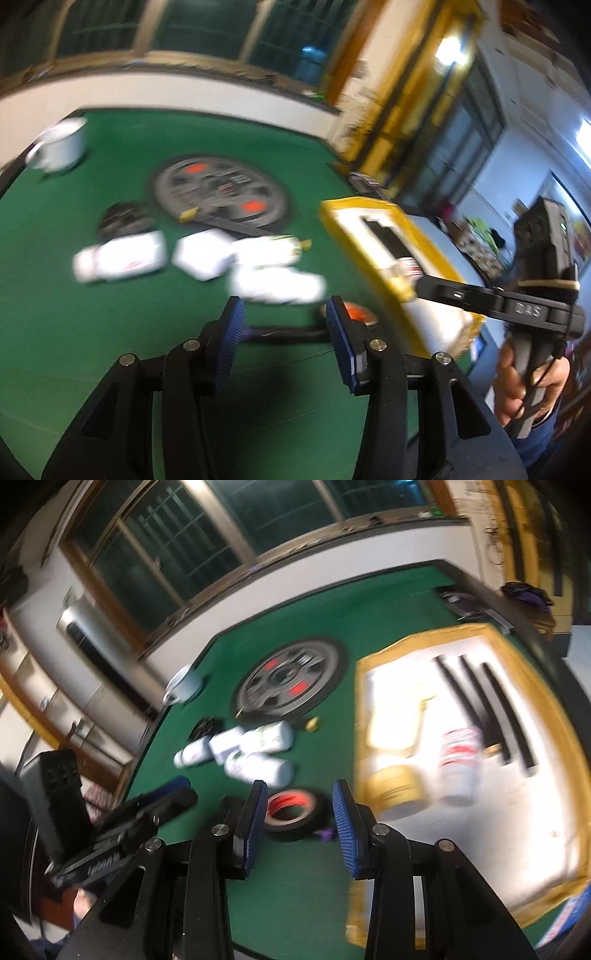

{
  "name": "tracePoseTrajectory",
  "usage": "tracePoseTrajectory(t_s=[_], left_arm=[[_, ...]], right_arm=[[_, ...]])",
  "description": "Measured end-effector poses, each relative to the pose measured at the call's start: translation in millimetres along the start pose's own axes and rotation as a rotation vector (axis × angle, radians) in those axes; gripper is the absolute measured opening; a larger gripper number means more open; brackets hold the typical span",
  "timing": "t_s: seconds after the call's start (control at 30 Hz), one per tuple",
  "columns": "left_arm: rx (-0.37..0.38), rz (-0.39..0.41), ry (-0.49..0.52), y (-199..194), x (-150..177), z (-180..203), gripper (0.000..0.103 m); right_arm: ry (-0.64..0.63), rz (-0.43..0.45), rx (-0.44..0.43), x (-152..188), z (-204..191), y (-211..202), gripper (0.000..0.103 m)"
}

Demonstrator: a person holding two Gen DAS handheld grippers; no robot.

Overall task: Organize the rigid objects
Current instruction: 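Move both tools back over the remaining objects on the table, then grasp the black tape roll with the right tool while the left tool grasps a black marker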

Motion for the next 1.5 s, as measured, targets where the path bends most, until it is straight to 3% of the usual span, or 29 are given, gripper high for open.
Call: tracePoseTrajectory(t_s=[0.17,0.3,0.4,0.5,0.63,0.7,0.87,0.97,1.1,1.23,1.3,1.37,1.4,1.5], left_arm=[[-0.017,0.028,-0.116,-14,13,-52,0.044],[-0.019,0.049,-0.116,-17,17,-59,0.045],[0.027,0.056,-0.14,-19,18,-63,0.044],[0.047,0.08,-0.152,-22,17,-65,0.045],[0.076,0.09,-0.175,-27,17,-70,0.045],[0.085,0.09,-0.184,-28,19,-71,0.045],[0.094,0.089,-0.188,-29,20,-70,0.044],[0.087,0.086,-0.177,-28,19,-68,0.044],[0.081,0.081,-0.171,-27,19,-67,0.044],[0.082,0.08,-0.171,-27,19,-67,0.044],[0.082,0.08,-0.171,-27,19,-67,0.044],[0.082,0.076,-0.171,-25,20,-67,0.044],[0.081,0.076,-0.169,-25,20,-67,0.044],[0.08,0.074,-0.162,-25,20,-67,0.044]], right_arm=[[-0.014,-0.062,0.03,8,-24,37,0.033],[-0.012,-0.087,0.115,8,-23,58,0.033],[0.0,-0.105,0.126,11,-22,69,0.037],[-0.01,-0.111,0.086,16,-28,64,0.045],[-0.093,-0.154,-0.065,33,-55,48,0.048],[-0.106,-0.154,-0.084,37,-58,44,0.048],[-0.068,-0.083,0.055,29,-34,45,0.049],[-0.023,-0.106,0.039,27,-25,58,0.049],[-0.063,-0.089,0.013,28,-39,51,0.063],[-0.146,-0.146,-0.124,44,-66,43,0.063],[-0.166,-0.104,-0.098,43,-67,34,0.063],[-0.15,-0.054,-0.01,31,-55,34,0.063],[-0.135,-0.061,0.019,26,-48,37,0.063],[-0.098,-0.127,-0.012,22,-40,57,0.064]])
Point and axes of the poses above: each gripper's, at about its wrist camera, not at the fingertips, and y roughly the way its jaws point, z to its right, x to its underside, the point moved 5 cm from there along y, roughly the way its jaws point, and after that the axes turned 14 degrees about x, right-handed, at the moved point
